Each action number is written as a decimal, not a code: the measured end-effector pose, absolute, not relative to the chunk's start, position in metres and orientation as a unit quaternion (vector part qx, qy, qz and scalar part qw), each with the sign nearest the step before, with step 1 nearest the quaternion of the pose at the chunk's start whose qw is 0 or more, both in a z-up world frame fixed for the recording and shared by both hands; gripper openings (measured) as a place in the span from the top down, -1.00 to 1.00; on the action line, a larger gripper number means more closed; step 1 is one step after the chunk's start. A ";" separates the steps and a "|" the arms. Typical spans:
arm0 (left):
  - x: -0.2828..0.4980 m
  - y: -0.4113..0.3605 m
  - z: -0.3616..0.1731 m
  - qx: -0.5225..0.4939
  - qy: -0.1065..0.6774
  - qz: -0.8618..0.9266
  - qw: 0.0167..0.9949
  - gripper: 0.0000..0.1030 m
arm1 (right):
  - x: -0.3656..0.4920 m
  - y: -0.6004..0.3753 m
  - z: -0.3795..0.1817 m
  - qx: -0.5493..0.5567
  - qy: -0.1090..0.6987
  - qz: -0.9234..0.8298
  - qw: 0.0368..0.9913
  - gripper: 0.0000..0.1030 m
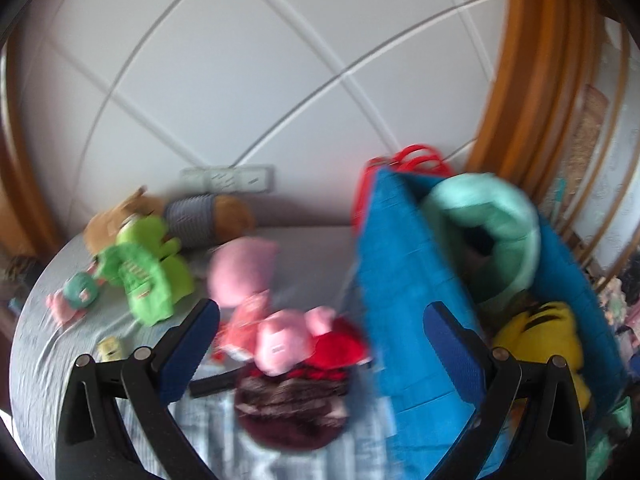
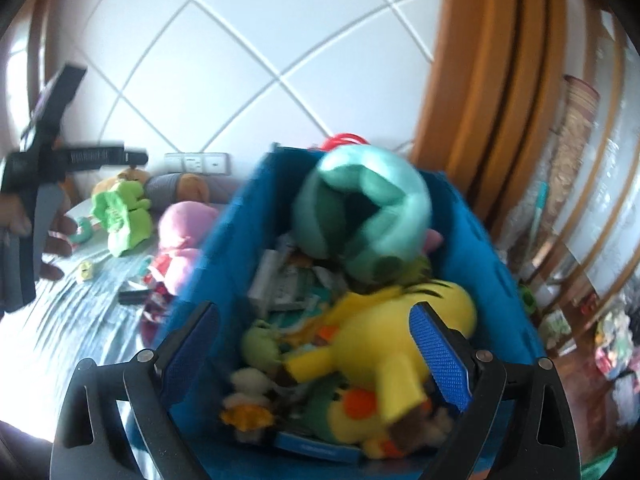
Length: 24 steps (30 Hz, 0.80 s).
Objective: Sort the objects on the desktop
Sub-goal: 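Grasp the yellow snack pouch with the left tool while the right tool reaches the maroon towel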
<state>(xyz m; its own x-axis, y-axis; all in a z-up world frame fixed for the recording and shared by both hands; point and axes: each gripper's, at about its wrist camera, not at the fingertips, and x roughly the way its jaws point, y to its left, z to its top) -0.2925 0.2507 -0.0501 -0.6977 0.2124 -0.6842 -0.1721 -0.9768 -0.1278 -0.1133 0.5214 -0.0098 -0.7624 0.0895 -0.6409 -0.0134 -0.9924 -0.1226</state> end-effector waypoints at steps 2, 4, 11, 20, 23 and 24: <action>-0.297 0.208 -0.072 -0.393 -0.033 0.915 0.082 -1.00 | -0.122 0.495 -0.011 -0.344 -0.062 0.937 0.012 -0.88; -0.301 0.169 -0.093 -0.410 -0.039 0.909 0.060 -1.00 | -0.133 0.463 -0.014 -0.347 -0.071 0.935 -0.006 -0.88; -0.333 0.028 -0.190 -0.471 -0.074 0.878 -0.035 -1.00 | -0.171 0.360 -0.038 -0.376 -0.087 0.921 -0.051 -0.88; -0.402 -0.085 -0.325 -0.520 -0.101 0.840 -0.121 -1.00 | -0.202 0.276 -0.107 -0.437 -0.096 0.893 -0.059 -0.89; -0.423 -0.095 -0.356 -0.529 -0.091 0.835 -0.122 -1.00 | -0.214 0.266 -0.142 -0.456 -0.080 0.885 -0.057 -0.94; -0.428 -0.097 -0.364 -0.531 -0.088 0.834 -0.122 -1.00 | -0.219 0.264 -0.155 -0.466 -0.073 0.880 -0.055 -0.94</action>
<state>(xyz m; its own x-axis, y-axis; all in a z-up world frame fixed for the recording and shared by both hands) -0.4275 -0.0972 -0.3638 -0.4060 -0.1103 -0.9072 0.2981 -0.9544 -0.0174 -0.2192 0.2641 -0.1550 -0.5600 -0.0278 -0.8280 0.1644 -0.9833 -0.0782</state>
